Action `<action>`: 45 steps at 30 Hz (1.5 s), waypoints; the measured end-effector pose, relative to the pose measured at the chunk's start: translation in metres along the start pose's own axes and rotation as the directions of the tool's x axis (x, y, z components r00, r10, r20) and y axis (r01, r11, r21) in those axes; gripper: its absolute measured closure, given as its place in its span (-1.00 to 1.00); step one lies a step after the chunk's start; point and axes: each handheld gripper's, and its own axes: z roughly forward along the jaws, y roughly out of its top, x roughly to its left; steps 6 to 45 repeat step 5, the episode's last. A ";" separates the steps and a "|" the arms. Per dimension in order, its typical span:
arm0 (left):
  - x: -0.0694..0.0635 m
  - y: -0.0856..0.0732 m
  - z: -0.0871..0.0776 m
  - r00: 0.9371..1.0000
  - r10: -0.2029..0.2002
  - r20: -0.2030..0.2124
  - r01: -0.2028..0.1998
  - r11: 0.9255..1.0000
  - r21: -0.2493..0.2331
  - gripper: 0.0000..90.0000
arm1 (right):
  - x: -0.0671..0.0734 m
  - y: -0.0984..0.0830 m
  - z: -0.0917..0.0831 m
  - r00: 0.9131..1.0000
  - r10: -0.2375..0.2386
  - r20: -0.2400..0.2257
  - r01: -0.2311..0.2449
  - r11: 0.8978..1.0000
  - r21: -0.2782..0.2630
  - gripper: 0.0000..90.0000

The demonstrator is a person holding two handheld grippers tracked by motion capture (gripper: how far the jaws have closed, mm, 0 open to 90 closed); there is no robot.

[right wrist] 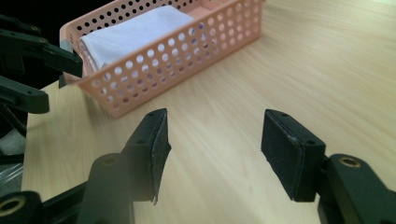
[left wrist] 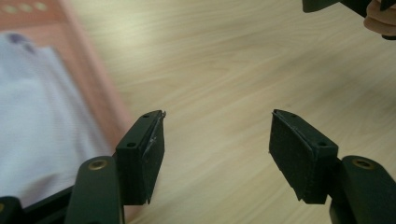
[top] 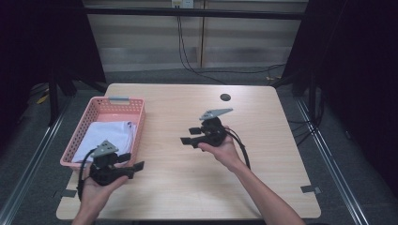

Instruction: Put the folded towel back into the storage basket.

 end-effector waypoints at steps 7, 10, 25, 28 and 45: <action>-0.022 -0.016 0.019 0.998 0.021 0.052 -0.022 0.999 0.027 -0.30 | 0.002 -0.041 -0.041 0.999 0.025 0.040 -0.024 1.000 -0.015 -0.14; -0.022 -0.016 0.019 0.998 0.021 0.052 -0.022 0.999 0.027 -0.30 | 0.002 -0.041 -0.041 0.999 0.025 0.040 -0.024 1.000 -0.015 -0.14; -0.022 -0.016 0.019 0.998 0.021 0.052 -0.022 0.999 0.027 -0.30 | 0.002 -0.041 -0.041 0.999 0.025 0.040 -0.024 1.000 -0.015 -0.14; -0.022 -0.016 0.019 0.998 0.021 0.052 -0.022 0.999 0.027 -0.30 | 0.002 -0.041 -0.041 0.999 0.025 0.040 -0.024 1.000 -0.015 -0.14; -0.022 -0.016 0.019 0.998 0.021 0.052 -0.022 0.999 0.027 -0.30 | 0.002 -0.041 -0.041 0.999 0.025 0.040 -0.024 1.000 -0.015 -0.14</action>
